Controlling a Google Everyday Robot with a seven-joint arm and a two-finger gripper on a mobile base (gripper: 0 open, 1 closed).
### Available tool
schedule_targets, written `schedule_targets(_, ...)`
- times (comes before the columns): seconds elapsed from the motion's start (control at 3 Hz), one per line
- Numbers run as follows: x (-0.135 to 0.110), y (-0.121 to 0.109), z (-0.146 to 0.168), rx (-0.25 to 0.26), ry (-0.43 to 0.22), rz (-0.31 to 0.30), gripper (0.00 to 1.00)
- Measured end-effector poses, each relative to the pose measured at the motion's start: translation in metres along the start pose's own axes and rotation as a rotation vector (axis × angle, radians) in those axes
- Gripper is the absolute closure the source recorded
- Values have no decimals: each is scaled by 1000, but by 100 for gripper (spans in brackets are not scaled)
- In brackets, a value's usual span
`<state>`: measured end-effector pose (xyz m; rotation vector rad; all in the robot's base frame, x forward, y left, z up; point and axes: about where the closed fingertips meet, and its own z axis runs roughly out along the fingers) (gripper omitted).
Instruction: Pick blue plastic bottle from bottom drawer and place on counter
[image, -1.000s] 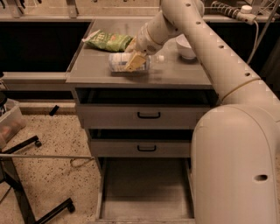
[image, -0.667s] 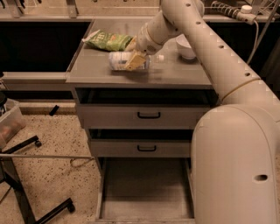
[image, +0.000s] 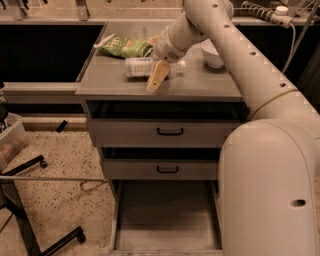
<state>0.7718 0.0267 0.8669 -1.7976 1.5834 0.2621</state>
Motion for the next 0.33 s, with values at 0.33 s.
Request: schedule_targets(0.33, 0, 0, 0, 0, 0, 0, 0)
